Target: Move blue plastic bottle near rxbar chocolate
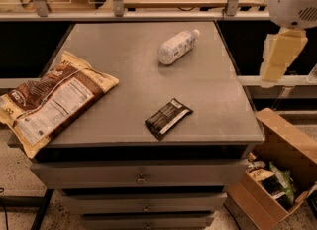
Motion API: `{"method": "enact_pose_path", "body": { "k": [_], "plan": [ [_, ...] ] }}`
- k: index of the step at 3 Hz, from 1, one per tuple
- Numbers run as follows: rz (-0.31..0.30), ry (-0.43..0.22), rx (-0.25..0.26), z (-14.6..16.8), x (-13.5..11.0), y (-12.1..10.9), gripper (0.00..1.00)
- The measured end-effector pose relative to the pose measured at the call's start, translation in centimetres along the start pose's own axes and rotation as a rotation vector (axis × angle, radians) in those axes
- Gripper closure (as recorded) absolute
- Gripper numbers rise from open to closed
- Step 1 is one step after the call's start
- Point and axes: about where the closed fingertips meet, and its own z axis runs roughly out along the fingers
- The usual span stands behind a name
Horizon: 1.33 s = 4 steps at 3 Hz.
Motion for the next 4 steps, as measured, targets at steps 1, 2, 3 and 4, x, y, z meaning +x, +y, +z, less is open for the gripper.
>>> {"method": "enact_pose_path", "body": {
  "k": [1, 2, 3, 4],
  "plan": [
    [-0.175, 0.084, 0.083, 1.3, -1.6, -4.2, 0.00],
    [-0.345, 0.186, 0.109, 4.0, -2.8, -8.5, 0.00],
    [-0.478, 0.215, 0.074, 7.1, -5.1, -11.7, 0.00],
    [-0.580, 0.197, 0.007, 10.4, -7.9, -14.5, 0.00]
  ]
}}
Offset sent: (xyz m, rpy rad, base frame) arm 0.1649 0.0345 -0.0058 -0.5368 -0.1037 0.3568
